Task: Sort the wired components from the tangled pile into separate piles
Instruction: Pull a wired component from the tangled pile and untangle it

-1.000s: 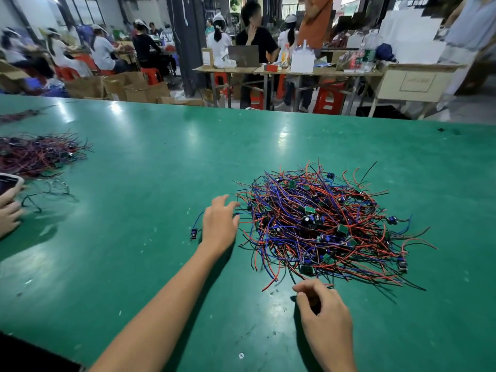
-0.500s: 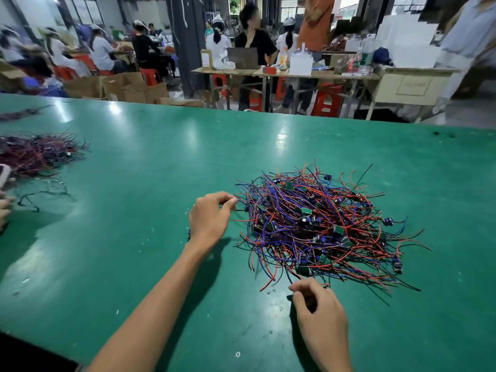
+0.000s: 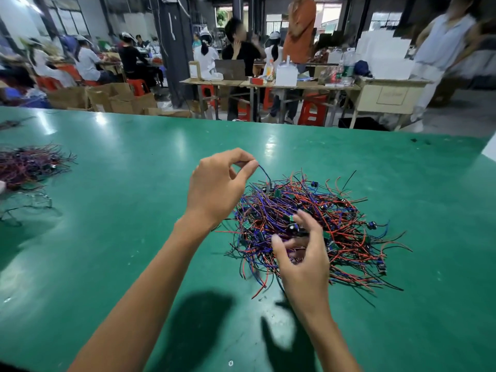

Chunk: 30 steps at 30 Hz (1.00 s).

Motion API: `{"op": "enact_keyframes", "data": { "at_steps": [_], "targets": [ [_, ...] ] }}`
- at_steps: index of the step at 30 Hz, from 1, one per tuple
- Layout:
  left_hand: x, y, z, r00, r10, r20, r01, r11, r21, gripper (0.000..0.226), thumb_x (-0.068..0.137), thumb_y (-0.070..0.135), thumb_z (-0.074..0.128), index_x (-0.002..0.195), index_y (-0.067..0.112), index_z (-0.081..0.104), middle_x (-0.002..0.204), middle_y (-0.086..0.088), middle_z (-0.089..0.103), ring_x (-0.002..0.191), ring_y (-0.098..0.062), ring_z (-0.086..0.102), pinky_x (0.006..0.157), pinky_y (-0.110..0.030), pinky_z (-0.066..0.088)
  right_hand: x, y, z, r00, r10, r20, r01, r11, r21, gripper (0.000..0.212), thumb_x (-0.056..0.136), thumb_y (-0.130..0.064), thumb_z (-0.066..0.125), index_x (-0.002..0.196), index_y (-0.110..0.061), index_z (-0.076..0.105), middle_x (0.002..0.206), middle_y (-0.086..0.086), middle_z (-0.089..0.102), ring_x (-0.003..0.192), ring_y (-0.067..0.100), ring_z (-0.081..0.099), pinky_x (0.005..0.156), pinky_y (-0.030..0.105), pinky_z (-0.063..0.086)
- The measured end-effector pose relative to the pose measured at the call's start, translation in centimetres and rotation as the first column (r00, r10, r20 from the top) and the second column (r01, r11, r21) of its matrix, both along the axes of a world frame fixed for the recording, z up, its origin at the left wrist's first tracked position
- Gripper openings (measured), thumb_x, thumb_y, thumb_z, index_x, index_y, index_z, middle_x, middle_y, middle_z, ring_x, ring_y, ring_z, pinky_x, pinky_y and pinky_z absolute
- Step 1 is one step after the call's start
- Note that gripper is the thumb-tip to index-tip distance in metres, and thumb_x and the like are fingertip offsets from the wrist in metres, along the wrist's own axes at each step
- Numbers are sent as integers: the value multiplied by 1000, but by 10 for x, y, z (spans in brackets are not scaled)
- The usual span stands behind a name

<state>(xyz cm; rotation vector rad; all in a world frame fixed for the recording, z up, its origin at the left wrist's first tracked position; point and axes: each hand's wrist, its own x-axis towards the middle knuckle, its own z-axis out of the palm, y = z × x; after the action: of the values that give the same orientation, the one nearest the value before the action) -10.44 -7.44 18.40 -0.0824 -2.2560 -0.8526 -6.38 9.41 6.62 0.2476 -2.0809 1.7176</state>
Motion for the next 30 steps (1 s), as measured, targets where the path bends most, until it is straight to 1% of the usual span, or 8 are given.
{"op": "enact_keyframes", "data": {
  "at_steps": [3,8,11,15,18,21,23,30],
  "targets": [
    [3,5,4,995,-95,29,92,991,101,11,91,39,71,86,30,75,77,19,71,63,0,61,60,-23,43,-20,-10,26,993,108,51,-107,994,-21,62,91,-31,76,145,-32,45,131,-20,55,83,11,67,77,20,52],
    [8,8,-1,981,-184,54,173,971,163,10,91,37,73,86,29,76,79,20,71,68,4,60,58,-15,41,-29,-12,27,977,175,124,-164,982,-94,18,98,-23,67,115,-16,67,89,-1,77,84,11,71,84,33,54],
    [7,5,-9,983,-179,34,167,962,216,12,91,34,72,102,30,72,94,16,72,78,0,62,64,-19,44,-23,-9,23,904,376,202,-288,886,-363,16,99,-22,64,109,-13,72,76,1,73,62,2,59,64,17,44],
    [14,22,-39,993,-13,120,-48,868,494,45,93,23,70,132,18,49,126,-1,49,86,-6,58,84,-23,45,-14,4,17,720,618,314,-326,702,-633,31,85,-41,65,103,-23,81,73,-4,67,64,3,53,61,16,38],
    [30,42,-74,932,-121,340,-158,711,685,41,98,17,62,134,10,45,119,-4,46,76,2,50,71,-16,41,-7,5,10,656,694,295,-291,594,-750,37,88,-35,63,112,-10,78,70,-2,60,61,1,53,55,11,41],
    [51,55,-108,753,-519,406,-54,566,823,26,105,26,50,124,16,64,76,5,57,67,-9,56,67,-23,48,3,2,-5,659,663,355,-266,647,-714,32,91,-31,61,106,-5,74,67,0,65,55,5,58,52,17,48],
    [63,57,-123,757,-553,348,6,539,842,27,105,29,50,114,17,73,64,6,52,66,-11,54,68,-26,52,10,1,-12,663,628,407,-250,698,-671,30,90,-34,65,99,-8,78,66,2,66,54,10,61,54,22,51],
    [64,35,-119,738,-640,212,226,531,817,30,99,30,55,112,9,72,110,-4,75,84,-17,64,82,-36,56,13,-3,-15,796,423,433,-226,871,-436,38,91,-40,68,72,-10,81,55,4,65,45,4,51,48,10,40]
  ]
}}
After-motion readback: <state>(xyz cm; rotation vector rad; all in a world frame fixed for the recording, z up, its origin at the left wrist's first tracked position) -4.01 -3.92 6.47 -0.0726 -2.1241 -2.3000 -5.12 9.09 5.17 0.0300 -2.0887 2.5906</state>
